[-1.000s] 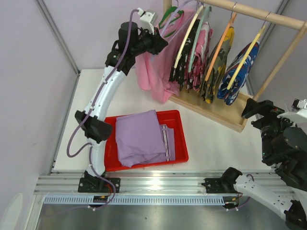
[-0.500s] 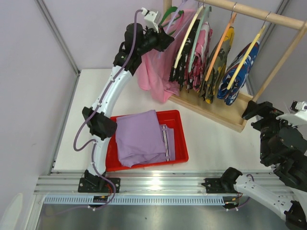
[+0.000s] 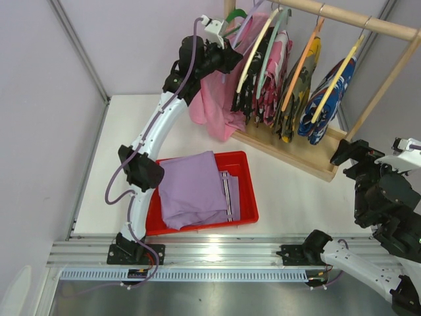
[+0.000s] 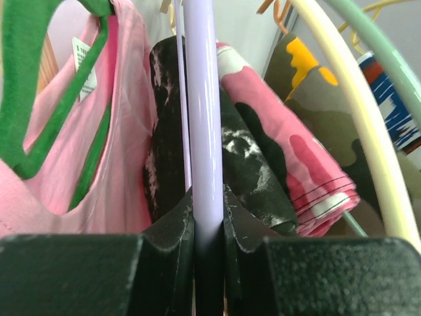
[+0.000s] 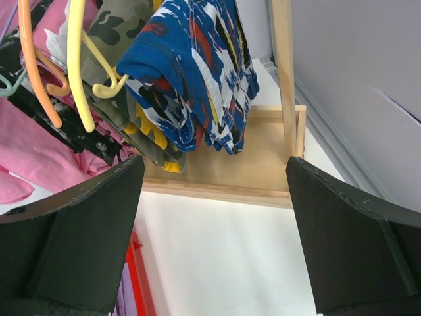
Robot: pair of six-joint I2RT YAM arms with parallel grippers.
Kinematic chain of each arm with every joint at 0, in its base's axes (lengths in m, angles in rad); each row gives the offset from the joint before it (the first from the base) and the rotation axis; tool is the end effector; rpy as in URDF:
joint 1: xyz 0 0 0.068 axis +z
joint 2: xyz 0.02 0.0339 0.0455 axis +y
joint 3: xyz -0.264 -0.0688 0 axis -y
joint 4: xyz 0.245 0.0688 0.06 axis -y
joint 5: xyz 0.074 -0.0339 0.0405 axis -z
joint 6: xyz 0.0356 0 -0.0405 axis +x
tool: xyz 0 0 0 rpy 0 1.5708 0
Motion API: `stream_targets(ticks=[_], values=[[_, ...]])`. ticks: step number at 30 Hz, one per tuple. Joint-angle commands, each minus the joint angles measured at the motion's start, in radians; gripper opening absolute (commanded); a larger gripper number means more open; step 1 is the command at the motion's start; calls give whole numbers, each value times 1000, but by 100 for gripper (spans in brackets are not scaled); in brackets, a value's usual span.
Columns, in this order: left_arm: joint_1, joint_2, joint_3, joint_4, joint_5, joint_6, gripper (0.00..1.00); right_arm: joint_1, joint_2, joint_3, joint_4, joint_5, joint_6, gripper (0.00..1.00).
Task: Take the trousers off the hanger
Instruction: Hang the hanger back to the clothesline with the left arm
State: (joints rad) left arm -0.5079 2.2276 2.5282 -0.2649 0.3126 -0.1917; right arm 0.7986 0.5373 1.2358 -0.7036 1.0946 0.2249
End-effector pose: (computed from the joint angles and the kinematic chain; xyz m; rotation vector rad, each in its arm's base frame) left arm 0.4361 -0.2553 0.4563 0.5005 1.5104 -0.7902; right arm 0.0454 0.0012 0.4517 0.4017 1.5213 -0.0594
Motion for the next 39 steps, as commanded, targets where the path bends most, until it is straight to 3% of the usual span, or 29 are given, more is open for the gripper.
stream_targets(ticks=[1, 7, 14, 23, 39], values=[[-9, -42, 0, -16, -53, 75, 0, 7, 0, -7, 30, 27, -26, 95], [-11, -89, -55, -82, -135, 132, 0, 10, 0, -10, 30, 24, -16, 95], [-9, -166, -144, -126, -101, 164, 0, 10, 6, -7, 9, 7, 22, 95], [8, -177, -31, -244, -52, 153, 1, 11, -23, -6, -16, -10, 82, 95], [12, -80, 75, -51, -23, 40, 1, 10, -43, 24, -66, 7, 129, 94]])
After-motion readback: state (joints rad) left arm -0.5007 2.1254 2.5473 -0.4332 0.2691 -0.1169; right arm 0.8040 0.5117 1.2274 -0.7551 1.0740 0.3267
